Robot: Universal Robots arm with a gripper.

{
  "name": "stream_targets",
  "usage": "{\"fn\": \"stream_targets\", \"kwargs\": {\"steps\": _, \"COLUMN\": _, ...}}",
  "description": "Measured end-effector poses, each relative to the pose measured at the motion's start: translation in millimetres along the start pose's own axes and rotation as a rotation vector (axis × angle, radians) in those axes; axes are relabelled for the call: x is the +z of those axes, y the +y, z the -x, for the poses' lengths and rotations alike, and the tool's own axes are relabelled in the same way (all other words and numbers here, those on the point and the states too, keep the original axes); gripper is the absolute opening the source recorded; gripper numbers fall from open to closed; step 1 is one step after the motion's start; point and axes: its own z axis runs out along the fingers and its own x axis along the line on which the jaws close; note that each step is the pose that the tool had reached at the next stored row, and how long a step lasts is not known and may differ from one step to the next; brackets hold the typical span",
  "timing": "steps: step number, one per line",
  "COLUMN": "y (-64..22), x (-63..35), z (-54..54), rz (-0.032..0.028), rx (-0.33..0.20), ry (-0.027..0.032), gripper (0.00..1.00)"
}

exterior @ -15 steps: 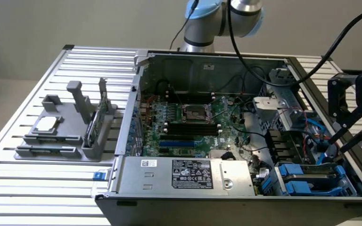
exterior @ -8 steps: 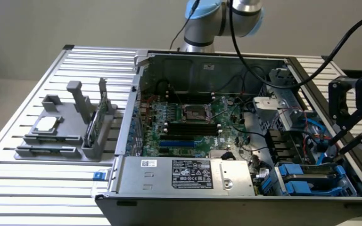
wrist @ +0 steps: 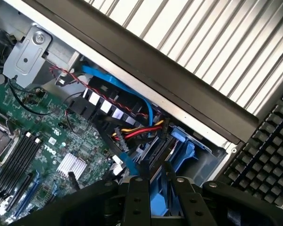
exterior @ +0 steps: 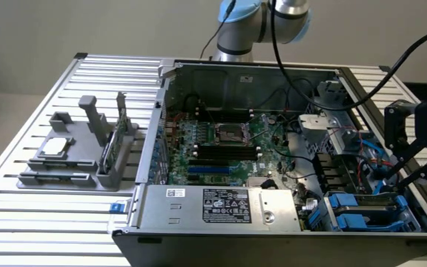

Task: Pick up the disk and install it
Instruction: 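Insert the first disk wire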

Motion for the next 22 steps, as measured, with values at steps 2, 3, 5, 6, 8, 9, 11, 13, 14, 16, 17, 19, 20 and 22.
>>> {"fn": "stream_targets", "kwargs": {"steps": 2, "y": 0.7, "x": 3.6, "z": 1.6, "rz": 0.0003, "rx": 0.006, "ry": 0.0000, "gripper": 0.25}}
{"fn": "stream_targets", "kwargs": {"steps": 3, "y": 1.3, "x": 5.2, "z": 2.4, "rz": 0.0004, "rx": 0.008, "ry": 0.0000, "gripper": 0.25}}
{"fn": "stream_targets", "kwargs": {"steps": 5, "y": 2.4, "x": 9.0, "z": 4.3, "rz": 0.0009, "rx": 0.013, "ry": 0.0003, "gripper": 0.25}}
{"fn": "stream_targets", "kwargs": {"steps": 6, "y": 3.1, "x": 10.7, "z": 5.2, "rz": 0.0010, "rx": 0.016, "ry": 0.0004, "gripper": 0.25}}
{"fn": "stream_targets", "kwargs": {"steps": 8, "y": 4.1, "x": 16.0, "z": 7.7, "rz": 0.0017, "rx": 0.023, "ry": 0.0009, "gripper": 0.25}}
{"fn": "stream_targets", "kwargs": {"steps": 9, "y": 4.4, "x": 17.0, "z": 8.3, "rz": 0.0018, "rx": 0.026, "ry": 0.0009, "gripper": 0.25}}
{"fn": "stream_targets", "kwargs": {"steps": 11, "y": 4.8, "x": 17.6, "z": 8.8, "rz": 0.0018, "rx": 0.028, "ry": 0.0007, "gripper": 0.25}}
{"fn": "stream_targets", "kwargs": {"steps": 13, "y": 4.8, "x": 17.6, "z": 8.8, "rz": 0.0019, "rx": 0.029, "ry": 0.0007, "gripper": 0.25}}
{"fn": "stream_targets", "kwargs": {"steps": 14, "y": 4.8, "x": 17.6, "z": 8.8, "rz": 0.0018, "rx": 0.029, "ry": 0.0007, "gripper": 0.25}}
{"fn": "stream_targets", "kwargs": {"steps": 16, "y": 4.9, "x": 17.8, "z": 8.8, "rz": 0.0020, "rx": 0.029, "ry": 0.0009, "gripper": 0.25}}
{"fn": "stream_targets", "kwargs": {"steps": 17, "y": 4.9, "x": 17.8, "z": 8.8, "rz": 0.0019, "rx": 0.029, "ry": 0.0007, "gripper": 0.25}}
{"fn": "stream_targets", "kwargs": {"steps": 19, "y": 5.4, "x": 18.2, "z": 10.2, "rz": 0.0032, "rx": 0.029, "ry": 0.0035, "gripper": 0.25}}
{"fn": "stream_targets", "kwargs": {"steps": 20, "y": 5.1, "x": 18.6, "z": 11.4, "rz": 0.0053, "rx": 0.029, "ry": 0.0080, "gripper": 0.25}}
{"fn": "stream_targets", "kwargs": {"steps": 22, "y": 4.7, "x": 19.4, "z": 13.4, "rz": 0.0123, "rx": 0.029, "ry": 0.0200, "gripper": 0.25}}
